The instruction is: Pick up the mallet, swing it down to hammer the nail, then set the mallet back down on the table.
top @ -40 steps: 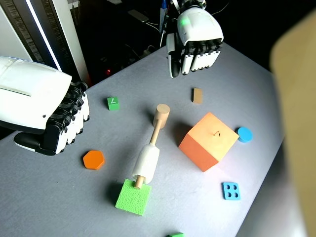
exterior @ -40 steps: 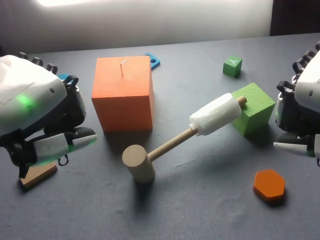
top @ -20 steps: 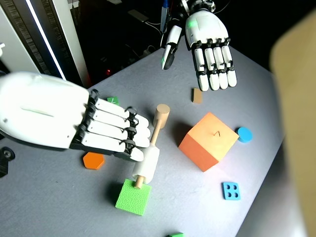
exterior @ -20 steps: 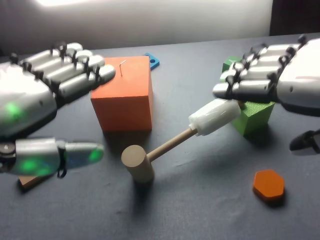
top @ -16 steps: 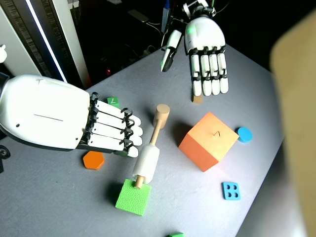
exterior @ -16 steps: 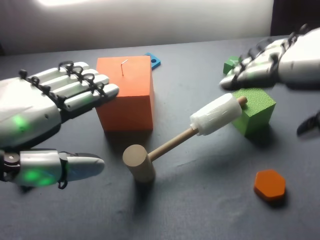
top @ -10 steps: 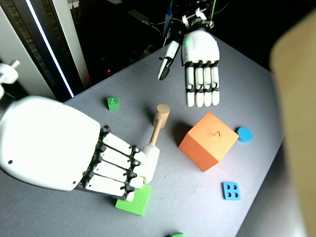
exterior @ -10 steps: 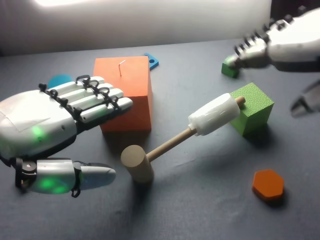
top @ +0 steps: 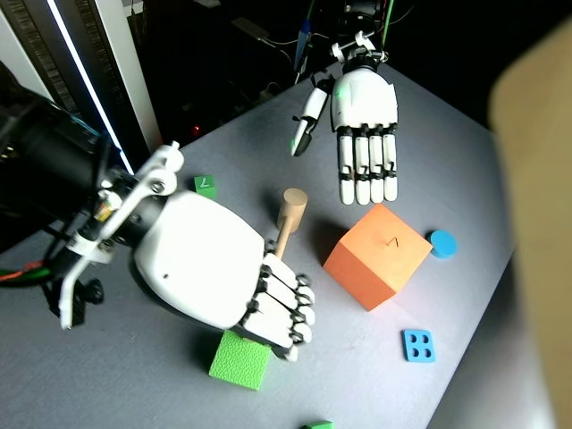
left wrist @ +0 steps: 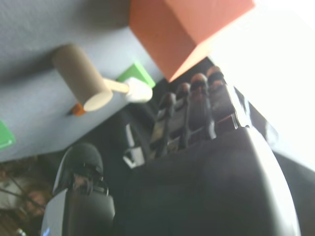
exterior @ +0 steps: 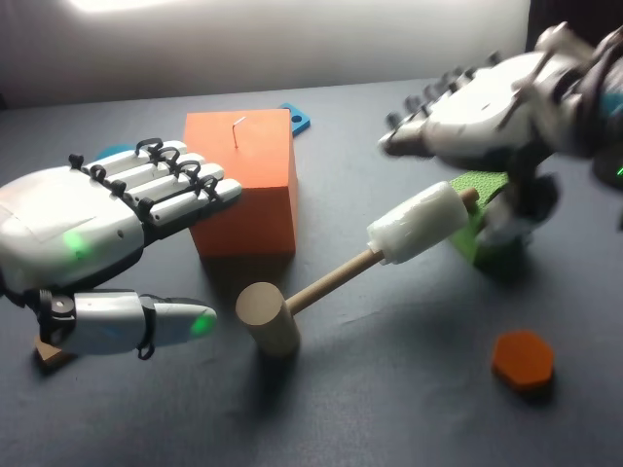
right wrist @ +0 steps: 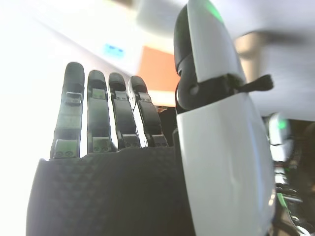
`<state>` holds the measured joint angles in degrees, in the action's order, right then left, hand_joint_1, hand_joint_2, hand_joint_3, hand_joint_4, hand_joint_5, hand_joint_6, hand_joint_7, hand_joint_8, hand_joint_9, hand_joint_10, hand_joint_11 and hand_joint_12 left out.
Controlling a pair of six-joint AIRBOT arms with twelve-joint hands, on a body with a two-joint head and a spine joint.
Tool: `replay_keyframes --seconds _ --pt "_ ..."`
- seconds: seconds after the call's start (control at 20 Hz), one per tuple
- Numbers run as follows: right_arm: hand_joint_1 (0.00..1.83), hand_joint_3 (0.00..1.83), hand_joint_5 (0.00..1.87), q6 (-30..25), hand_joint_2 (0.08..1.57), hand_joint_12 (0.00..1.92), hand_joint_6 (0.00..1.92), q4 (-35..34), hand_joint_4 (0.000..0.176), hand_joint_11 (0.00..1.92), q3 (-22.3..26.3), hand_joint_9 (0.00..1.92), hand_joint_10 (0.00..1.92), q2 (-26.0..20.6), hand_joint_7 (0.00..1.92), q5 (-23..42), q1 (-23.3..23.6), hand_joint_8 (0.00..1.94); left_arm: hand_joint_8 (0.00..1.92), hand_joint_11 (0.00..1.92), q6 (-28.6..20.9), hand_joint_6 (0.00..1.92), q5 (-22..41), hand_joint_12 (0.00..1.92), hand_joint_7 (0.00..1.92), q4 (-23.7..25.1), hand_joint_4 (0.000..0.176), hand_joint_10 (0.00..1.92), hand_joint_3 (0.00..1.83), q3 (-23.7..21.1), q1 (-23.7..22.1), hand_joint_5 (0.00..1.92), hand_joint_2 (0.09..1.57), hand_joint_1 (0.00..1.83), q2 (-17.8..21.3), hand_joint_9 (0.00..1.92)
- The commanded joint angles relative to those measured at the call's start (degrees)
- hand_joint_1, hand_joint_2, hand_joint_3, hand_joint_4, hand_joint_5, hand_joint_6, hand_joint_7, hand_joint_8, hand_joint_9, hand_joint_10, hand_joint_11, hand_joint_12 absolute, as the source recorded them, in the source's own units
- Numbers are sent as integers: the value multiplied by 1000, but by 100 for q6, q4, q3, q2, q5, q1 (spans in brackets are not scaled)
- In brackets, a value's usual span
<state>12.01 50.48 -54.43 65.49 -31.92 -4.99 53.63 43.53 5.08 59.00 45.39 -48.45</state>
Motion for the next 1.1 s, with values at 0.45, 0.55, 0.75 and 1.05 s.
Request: replay_keyframes --seconds 0.45,0.55,0.75,1.05 --pt "1258 0 125 -656 986 568 0 882 0 0 -491 103 4 853 99 183 -257 6 2 0 47 2 533 0 18 -230 0 0 4 386 -245 13 1209 0 -239 0" --pt "1248 1 128 -657 990 579 1 881 0 0 -579 108 3 965 100 170 -291 2 2 0 46 3 533 0 15 -274 0 0 5 422 -243 16 1214 0 -297 0" --pt "1248 0 135 -660 981 591 3 878 0 0 -777 108 1 1210 104 111 -411 3 4 0 31 7 533 0 21 -348 0 0 4 471 -227 27 1213 0 -356 0" --pt "1243 0 148 -840 981 641 0 874 0 0 -1120 123 3 1487 121 201 -617 2 1 0 31 1 516 0 13 -380 0 0 5 574 -227 15 1218 0 -464 0"
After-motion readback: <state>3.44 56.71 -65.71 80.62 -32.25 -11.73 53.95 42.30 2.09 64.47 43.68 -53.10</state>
